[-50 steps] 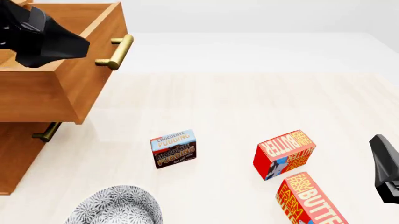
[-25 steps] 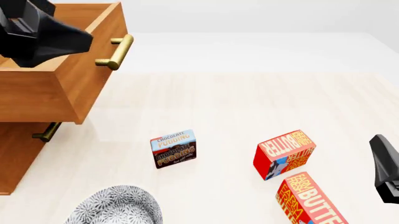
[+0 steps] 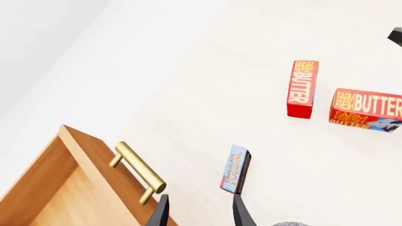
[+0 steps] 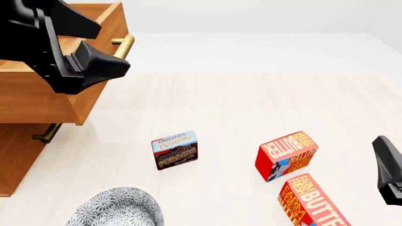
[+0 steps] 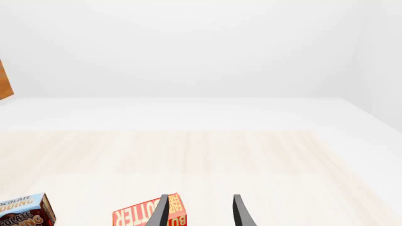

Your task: Put the chocolate pudding in the top drawer of the cabinet and close it.

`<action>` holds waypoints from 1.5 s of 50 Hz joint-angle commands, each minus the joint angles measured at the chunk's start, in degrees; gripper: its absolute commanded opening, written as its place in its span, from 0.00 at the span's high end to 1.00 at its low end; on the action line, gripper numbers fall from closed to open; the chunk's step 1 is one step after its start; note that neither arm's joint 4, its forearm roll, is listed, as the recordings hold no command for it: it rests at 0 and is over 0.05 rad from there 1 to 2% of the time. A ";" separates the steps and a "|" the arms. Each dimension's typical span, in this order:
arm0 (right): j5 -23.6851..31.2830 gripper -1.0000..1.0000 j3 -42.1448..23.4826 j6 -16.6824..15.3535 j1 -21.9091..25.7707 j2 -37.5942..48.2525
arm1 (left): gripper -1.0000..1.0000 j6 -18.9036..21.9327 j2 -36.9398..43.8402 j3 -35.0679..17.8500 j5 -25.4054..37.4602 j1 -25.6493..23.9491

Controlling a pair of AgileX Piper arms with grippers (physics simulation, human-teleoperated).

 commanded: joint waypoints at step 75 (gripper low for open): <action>-0.16 0.00 0.16 0.07 0.02 0.05 | 0.00 1.87 18.21 11.86 -21.69 -2.44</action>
